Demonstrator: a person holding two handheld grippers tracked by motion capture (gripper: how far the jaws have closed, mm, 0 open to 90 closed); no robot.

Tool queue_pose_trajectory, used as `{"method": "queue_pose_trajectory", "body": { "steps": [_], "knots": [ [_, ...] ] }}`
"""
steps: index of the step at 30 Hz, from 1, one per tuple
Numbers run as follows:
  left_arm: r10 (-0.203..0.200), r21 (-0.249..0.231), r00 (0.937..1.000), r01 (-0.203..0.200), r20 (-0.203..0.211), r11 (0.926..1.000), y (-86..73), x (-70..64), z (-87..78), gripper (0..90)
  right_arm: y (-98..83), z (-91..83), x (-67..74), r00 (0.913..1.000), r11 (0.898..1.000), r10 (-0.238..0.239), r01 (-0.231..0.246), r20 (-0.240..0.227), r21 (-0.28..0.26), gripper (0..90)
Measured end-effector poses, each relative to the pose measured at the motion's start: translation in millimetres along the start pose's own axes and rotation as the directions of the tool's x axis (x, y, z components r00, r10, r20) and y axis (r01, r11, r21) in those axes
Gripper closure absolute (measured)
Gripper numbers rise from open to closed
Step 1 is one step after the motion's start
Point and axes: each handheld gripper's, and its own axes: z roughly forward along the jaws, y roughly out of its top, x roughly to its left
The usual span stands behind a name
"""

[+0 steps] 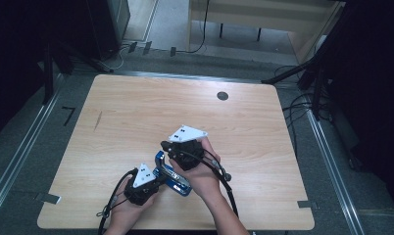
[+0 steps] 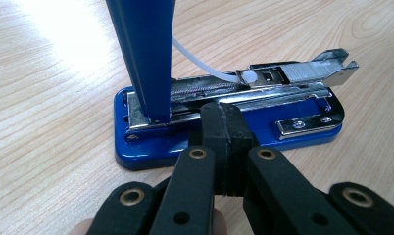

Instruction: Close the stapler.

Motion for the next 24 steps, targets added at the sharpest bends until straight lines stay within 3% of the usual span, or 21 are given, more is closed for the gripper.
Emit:
{"method": "queue_pose_trajectory", "body": {
  "steps": [24],
  "knots": [
    [-0.001,0.001,1.0000,0.001,0.003,1.0000,0.1,0.5,0.0,90.0,0.7,11.3,11.3,0.9994,1.000,-0.026,0.026,-0.024,0.011,90.0]
  ]
}}
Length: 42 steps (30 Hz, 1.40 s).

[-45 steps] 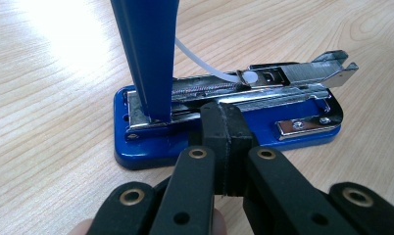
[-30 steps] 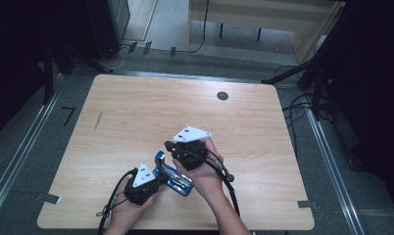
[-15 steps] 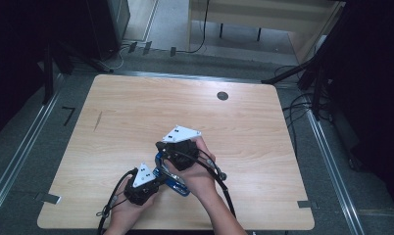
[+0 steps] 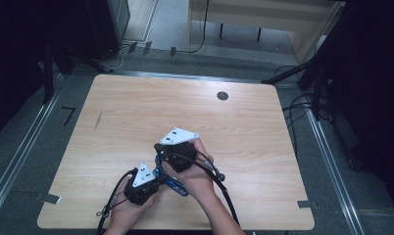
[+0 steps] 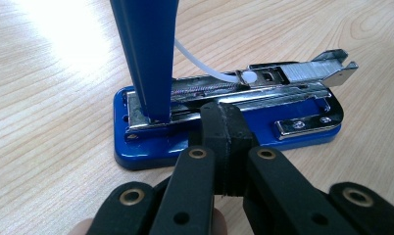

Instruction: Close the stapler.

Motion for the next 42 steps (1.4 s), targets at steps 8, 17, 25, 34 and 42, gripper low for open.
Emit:
{"method": "queue_pose_trajectory", "body": {
  "steps": [8,17,25,34,42],
  "knots": [
    [0.002,-0.002,1.0000,-0.002,0.000,1.0000,0.0,-0.2,0.2,90.0,-2.4,-5.2,1.0,1.0000,1.000,-0.002,0.002,-0.003,-0.006,90.0],
    [0.001,-0.002,1.0000,-0.001,-0.001,1.0000,0.0,-0.5,0.2,90.0,-10.9,-10.6,0.0,1.0000,1.000,0.009,-0.009,0.002,-0.007,90.0],
    [-0.001,-0.002,1.0000,0.001,-0.002,1.0000,-0.1,-0.7,0.2,90.0,-18.6,-19.0,-2.8,0.9999,1.000,0.014,-0.014,0.009,-0.013,90.0],
    [0.004,0.003,1.0000,-0.004,-0.003,1.0000,0.0,-1.2,-0.2,90.0,-28.6,-26.5,-3.5,0.9996,1.000,0.026,-0.026,0.008,-0.016,90.0],
    [0.000,0.000,1.0000,0.000,0.002,1.0000,-0.1,-0.7,0.1,90.0,-40.8,-27.4,-2.5,0.9992,0.999,0.040,-0.040,0.007,-0.018,90.0]
  ]
}}
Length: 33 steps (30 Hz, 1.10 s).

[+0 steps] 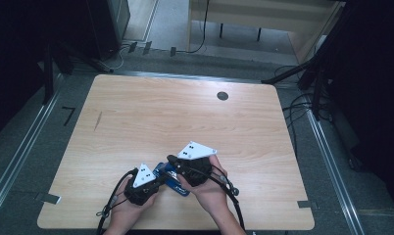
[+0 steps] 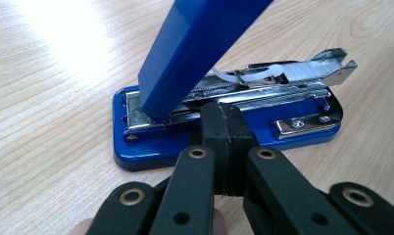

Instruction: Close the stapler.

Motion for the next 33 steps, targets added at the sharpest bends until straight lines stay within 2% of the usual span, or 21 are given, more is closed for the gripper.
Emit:
{"method": "queue_pose_trajectory", "body": {
  "steps": [10,24,29,33],
  "knots": [
    [0.001,0.003,1.0000,-0.001,0.008,1.0000,0.0,0.3,-0.2,90.0,-12.9,-2.3,0.8,0.9998,1.000,0.018,-0.018,-0.007,-0.014,90.0],
    [-0.007,0.006,0.9998,0.007,0.018,1.0000,-0.4,1.1,-1.0,90.0,-37.3,-11.4,-6.5,0.9986,0.999,0.052,-0.052,0.000,-0.012,90.0],
    [-0.008,0.010,0.9994,0.008,0.034,0.9999,-1.0,1.7,-1.8,90.0,-46.8,-12.8,-7.5,0.9970,0.997,0.075,-0.076,-0.019,-0.014,90.0],
    [-0.005,0.010,0.9992,0.005,0.040,0.9999,-1.3,1.7,-2.0,90.0,-52.5,-13.1,-7.0,0.9974,0.998,0.070,-0.070,-0.015,-0.005,90.0]
  ]
}}
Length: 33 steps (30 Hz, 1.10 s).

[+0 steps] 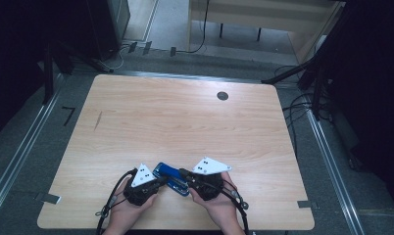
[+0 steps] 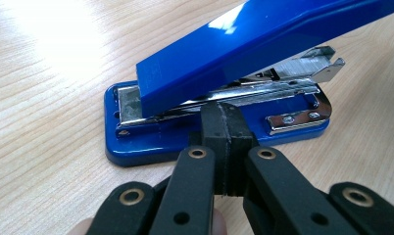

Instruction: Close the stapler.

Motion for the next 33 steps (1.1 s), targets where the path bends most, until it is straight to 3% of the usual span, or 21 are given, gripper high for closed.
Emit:
{"method": "queue_pose_trajectory", "body": {
  "steps": [9,15,19,25,29,33],
  "knots": [
    [-0.001,0.003,1.0000,0.001,0.006,1.0000,-0.5,-0.4,-0.5,90.0,-16.6,-3.9,-3.4,0.9997,1.000,0.018,-0.018,0.016,0.000,90.0],
    [-0.005,0.008,0.9999,0.005,0.015,1.0000,-0.7,0.7,-0.8,90.0,-22.6,-4.5,-2.6,0.9991,1.000,0.003,-0.003,0.042,0.006,90.0],
    [-0.007,0.014,0.9999,0.007,0.015,0.9999,-0.9,0.6,-0.7,90.0,-27.8,-7.2,-3.6,0.9994,1.000,0.016,-0.015,0.032,-0.014,90.0],
    [-0.004,0.015,1.0000,0.004,0.009,0.9999,-0.9,0.2,-0.8,90.0,-31.0,-5.8,-3.5,0.9991,1.000,-0.004,0.004,0.042,0.003,90.0],
    [-0.015,0.016,0.9998,0.015,0.015,0.9998,-1.0,1.6,-0.9,90.0,-35.7,-4.4,-6.6,0.9993,0.999,0.033,-0.033,0.016,-0.003,90.0],
    [-0.019,0.015,0.9997,0.019,0.016,0.9997,-1.0,2.1,-1.0,90.0,-36.9,-4.1,-4.7,0.9995,1.000,0.016,-0.016,0.026,-0.002,90.0]
  ]
}}
